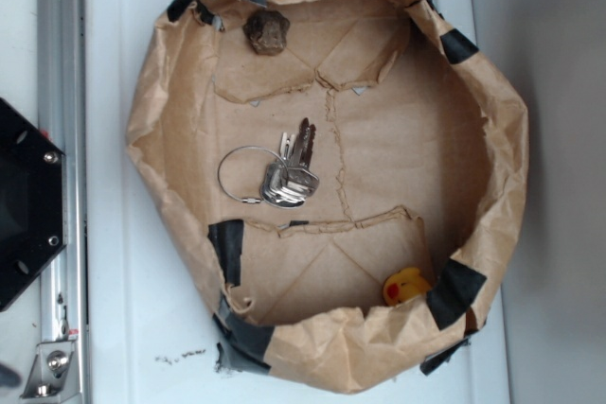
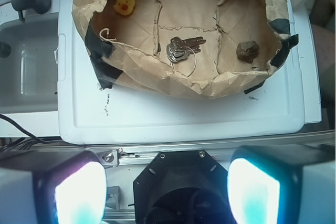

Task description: Grab the silver keys.

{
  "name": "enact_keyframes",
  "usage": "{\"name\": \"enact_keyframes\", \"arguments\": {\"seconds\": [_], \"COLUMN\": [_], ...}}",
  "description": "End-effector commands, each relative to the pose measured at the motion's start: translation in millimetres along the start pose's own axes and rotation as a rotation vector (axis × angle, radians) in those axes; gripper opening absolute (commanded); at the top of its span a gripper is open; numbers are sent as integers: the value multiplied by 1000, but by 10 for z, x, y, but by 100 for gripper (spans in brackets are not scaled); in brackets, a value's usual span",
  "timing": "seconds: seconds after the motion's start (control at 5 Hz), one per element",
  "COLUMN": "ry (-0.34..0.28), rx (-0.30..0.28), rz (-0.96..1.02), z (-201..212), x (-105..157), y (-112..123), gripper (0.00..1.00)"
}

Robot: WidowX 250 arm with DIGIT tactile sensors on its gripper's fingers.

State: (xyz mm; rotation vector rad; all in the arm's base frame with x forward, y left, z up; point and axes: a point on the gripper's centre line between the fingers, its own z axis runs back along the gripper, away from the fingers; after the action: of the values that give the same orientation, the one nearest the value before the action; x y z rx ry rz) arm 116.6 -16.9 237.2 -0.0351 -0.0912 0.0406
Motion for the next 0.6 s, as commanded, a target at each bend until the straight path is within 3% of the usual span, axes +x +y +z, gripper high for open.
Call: {"name": "enact_keyframes", "arguments": {"seconds": [0.0,0.2,0.4], "ry": [0,-22,-43], "rx": [0,64,91], "rz": [0,48,-46], "z": [0,-273,-564], "x": [0,470,930], "y": [0,-178,-236], "gripper": [100,100,100]}}
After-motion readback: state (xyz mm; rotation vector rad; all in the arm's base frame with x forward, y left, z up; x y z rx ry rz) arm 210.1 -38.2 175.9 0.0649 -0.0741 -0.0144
